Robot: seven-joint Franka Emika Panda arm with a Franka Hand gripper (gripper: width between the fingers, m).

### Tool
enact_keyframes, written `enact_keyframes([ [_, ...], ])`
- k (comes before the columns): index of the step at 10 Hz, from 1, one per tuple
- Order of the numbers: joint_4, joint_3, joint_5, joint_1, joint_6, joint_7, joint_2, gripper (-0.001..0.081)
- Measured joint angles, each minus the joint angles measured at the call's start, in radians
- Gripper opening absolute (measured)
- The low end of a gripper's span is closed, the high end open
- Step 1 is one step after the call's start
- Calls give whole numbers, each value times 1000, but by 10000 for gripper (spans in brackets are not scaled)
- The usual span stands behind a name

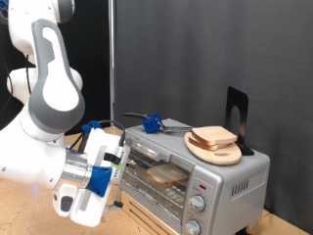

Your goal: Make a piece of toast with the oven

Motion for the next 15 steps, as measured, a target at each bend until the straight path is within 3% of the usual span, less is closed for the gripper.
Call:
enact_keyframes([
  [2, 50, 3, -2, -3, -79, 42, 37, 808],
  [4, 131, 19, 3, 9, -82, 60, 113, 808],
  [7, 280, 26, -64, 37, -87, 59, 242, 808],
  [9, 362, 26, -66, 54, -48, 59, 316, 808],
  [10, 360, 26, -66, 54, -51, 60, 315, 808],
  [12, 372, 26, -62, 41, -134, 67, 326, 808],
  [15, 441, 28, -14, 28, -181, 71, 395, 808],
])
